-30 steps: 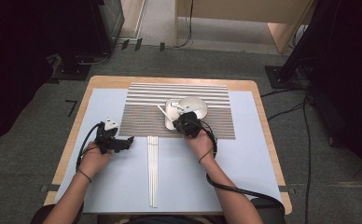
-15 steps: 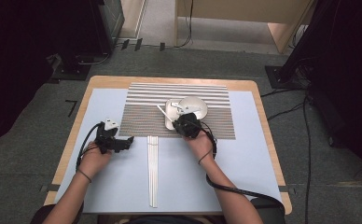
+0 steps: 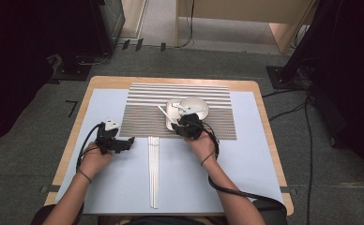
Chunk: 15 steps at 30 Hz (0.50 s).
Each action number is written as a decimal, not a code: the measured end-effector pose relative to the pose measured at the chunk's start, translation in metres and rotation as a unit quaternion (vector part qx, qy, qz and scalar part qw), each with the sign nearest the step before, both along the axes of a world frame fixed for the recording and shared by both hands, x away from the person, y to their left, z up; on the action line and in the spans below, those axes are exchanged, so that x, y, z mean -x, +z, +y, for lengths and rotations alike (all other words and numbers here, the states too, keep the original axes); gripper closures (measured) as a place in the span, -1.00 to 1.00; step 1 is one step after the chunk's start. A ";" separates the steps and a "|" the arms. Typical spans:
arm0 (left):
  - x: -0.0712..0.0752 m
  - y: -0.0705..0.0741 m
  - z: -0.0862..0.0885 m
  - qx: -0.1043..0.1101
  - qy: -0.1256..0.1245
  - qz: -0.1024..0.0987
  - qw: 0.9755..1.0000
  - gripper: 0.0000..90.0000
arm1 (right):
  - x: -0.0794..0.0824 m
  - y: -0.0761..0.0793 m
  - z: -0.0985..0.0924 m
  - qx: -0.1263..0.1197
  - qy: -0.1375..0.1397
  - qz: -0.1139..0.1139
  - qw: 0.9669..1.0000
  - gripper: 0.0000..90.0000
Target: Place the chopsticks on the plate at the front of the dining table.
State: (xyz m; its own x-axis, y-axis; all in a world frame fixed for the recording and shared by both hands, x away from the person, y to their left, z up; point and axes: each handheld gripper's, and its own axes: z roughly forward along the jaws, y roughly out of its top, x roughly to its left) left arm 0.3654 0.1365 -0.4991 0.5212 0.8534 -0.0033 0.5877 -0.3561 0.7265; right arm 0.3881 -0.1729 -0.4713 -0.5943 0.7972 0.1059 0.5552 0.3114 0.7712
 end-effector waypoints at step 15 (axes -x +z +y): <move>0.000 0.000 0.000 0.000 -0.001 0.001 1.000 -0.79 | 0.010 0.006 0.000 -0.005 0.014 0.005 1.000 0.08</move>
State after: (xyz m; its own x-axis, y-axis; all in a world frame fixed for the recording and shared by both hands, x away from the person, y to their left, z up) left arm 0.3657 0.1368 -0.4991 0.5221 0.8529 -0.0049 0.5887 -0.3562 0.7256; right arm 0.3781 -0.1727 -0.4656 -0.6155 0.7791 0.1194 0.5533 0.3192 0.7694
